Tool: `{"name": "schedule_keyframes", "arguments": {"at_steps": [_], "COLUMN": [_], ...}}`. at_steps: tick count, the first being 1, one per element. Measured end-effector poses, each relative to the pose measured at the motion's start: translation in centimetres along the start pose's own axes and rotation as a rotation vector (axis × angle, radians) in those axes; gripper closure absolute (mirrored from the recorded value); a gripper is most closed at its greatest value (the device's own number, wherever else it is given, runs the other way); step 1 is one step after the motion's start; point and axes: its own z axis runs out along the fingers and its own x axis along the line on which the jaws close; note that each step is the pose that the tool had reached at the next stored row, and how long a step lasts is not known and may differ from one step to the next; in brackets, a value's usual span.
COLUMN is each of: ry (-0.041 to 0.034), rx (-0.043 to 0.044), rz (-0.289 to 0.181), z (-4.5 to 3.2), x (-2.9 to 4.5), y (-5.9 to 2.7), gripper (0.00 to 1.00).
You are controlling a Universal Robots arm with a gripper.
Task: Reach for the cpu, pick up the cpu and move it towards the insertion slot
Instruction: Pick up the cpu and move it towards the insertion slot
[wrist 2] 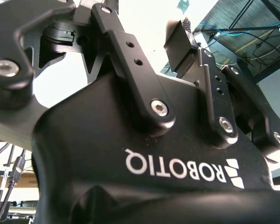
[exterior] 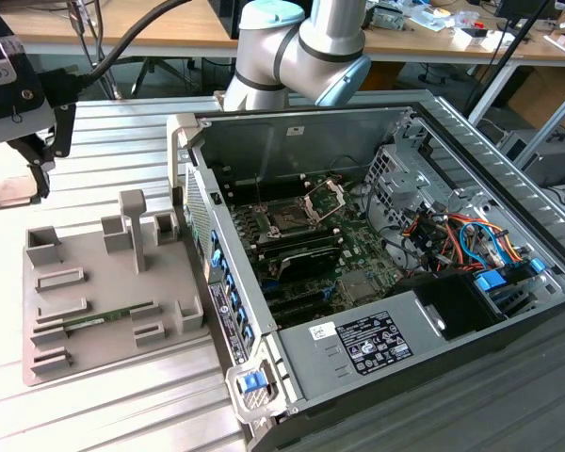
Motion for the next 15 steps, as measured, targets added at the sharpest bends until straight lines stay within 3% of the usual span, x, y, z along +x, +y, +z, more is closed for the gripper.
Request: {"name": "schedule_keyframes", "arguments": {"at_steps": [15], "ry": [0.0], "rx": [0.0], "rz": [0.0], "z": [-1.41], "x": [0.0], "y": [0.06], "gripper": [0.45]}}
